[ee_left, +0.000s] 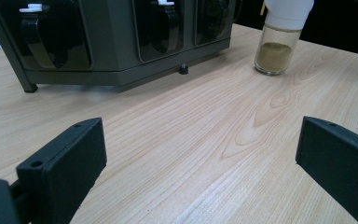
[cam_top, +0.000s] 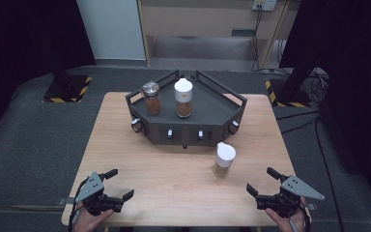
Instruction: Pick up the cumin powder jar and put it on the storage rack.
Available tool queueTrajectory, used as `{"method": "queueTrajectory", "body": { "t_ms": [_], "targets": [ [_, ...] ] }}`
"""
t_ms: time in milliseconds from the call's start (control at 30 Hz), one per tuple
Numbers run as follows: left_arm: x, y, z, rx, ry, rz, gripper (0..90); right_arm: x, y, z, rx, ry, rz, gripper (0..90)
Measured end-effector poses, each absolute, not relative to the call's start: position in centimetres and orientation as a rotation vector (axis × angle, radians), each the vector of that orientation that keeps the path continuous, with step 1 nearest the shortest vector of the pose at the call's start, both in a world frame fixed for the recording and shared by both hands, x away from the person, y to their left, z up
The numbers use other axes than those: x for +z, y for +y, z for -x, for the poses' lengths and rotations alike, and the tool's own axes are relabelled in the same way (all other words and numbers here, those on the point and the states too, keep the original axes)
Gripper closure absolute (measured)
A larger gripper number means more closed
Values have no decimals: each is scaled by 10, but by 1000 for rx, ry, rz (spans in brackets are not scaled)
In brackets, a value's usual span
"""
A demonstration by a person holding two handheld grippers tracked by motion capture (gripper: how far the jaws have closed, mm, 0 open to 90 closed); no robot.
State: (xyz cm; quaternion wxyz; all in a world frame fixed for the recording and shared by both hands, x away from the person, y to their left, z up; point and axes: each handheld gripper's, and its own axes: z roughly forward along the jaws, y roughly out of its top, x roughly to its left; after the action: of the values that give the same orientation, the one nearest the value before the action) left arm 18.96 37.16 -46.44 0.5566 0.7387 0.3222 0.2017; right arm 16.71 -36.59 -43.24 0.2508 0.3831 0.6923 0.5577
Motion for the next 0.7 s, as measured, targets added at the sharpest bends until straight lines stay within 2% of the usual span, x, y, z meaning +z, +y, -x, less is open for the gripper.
{"method": "queueTrajectory", "body": {
  "t_ms": [333,700],
  "targets": [
    [-464,371,-190,476,759,-1749,4,-428,-367,-165,1526,1879,-1046,17],
    [-464,372,-189,476,770,-1738,4,-407,-365,-170,1515,1886,-1062,8]
  ]
}}
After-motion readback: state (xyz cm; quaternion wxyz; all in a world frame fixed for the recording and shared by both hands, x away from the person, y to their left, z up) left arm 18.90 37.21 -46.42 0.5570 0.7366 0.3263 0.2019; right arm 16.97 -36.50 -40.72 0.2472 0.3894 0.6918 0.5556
